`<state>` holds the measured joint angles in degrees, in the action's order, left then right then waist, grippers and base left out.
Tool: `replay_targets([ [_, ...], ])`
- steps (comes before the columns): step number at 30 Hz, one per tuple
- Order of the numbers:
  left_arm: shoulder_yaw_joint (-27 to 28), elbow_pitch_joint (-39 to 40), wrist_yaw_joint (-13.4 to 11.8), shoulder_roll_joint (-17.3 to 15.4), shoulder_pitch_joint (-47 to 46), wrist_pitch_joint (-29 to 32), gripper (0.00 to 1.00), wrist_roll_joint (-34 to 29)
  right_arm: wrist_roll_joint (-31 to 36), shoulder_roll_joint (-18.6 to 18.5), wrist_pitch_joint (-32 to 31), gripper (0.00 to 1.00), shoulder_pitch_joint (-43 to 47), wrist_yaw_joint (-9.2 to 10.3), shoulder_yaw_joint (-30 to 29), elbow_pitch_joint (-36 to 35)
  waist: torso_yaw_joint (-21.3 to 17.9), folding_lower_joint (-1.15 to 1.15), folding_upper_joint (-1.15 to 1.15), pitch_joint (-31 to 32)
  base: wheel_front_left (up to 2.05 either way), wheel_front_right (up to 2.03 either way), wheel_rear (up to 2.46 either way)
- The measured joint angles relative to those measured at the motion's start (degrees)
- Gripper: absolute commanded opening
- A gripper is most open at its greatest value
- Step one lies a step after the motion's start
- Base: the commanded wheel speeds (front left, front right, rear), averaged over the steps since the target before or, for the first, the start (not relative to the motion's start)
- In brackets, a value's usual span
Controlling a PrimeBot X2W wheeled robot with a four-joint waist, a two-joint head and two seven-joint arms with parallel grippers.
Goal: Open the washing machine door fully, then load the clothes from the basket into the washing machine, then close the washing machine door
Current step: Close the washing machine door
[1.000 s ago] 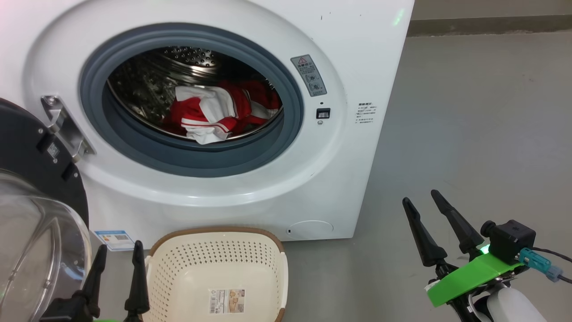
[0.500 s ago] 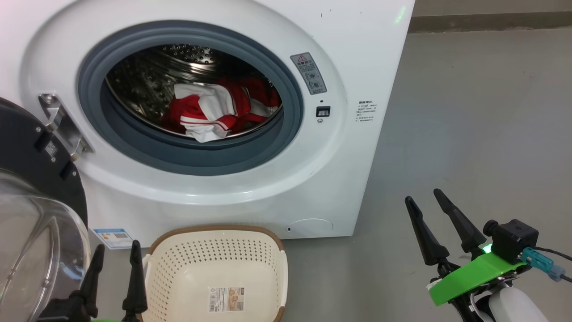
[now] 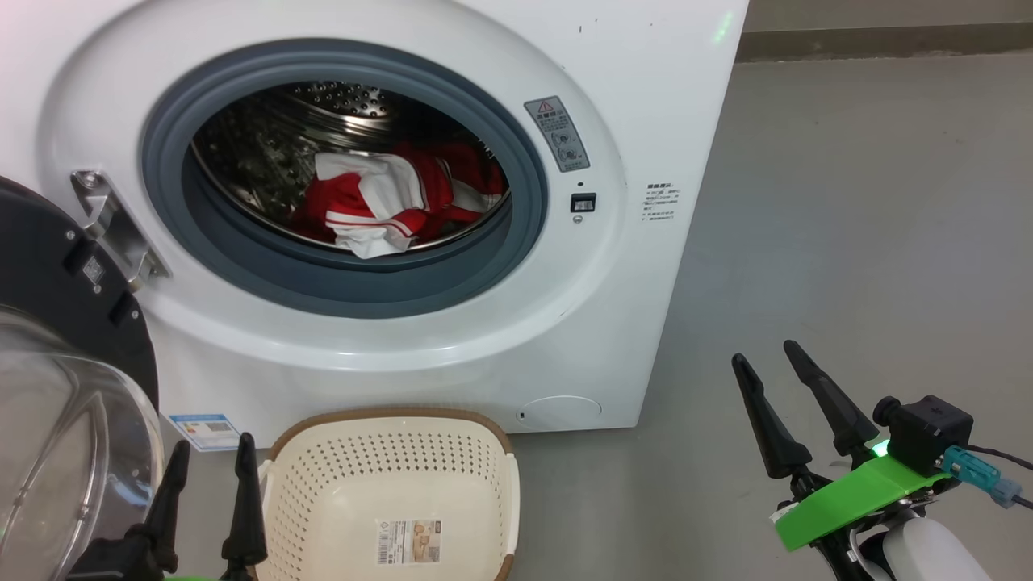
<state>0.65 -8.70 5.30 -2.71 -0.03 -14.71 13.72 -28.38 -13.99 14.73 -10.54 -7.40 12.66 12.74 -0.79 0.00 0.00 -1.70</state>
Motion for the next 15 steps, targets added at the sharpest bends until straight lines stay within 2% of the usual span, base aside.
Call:
replay_targets([
  [15, 0.19, 0.53, 0.09, 0.09, 0.01, 0.00, 1.00, -0.02, 0.00, 0.01, 0.00, 1.00, 0.00, 0.00, -0.16, -0.08, -0.26, 0.00, 0.00, -0.36, -0.03, 0.03, 0.00],
])
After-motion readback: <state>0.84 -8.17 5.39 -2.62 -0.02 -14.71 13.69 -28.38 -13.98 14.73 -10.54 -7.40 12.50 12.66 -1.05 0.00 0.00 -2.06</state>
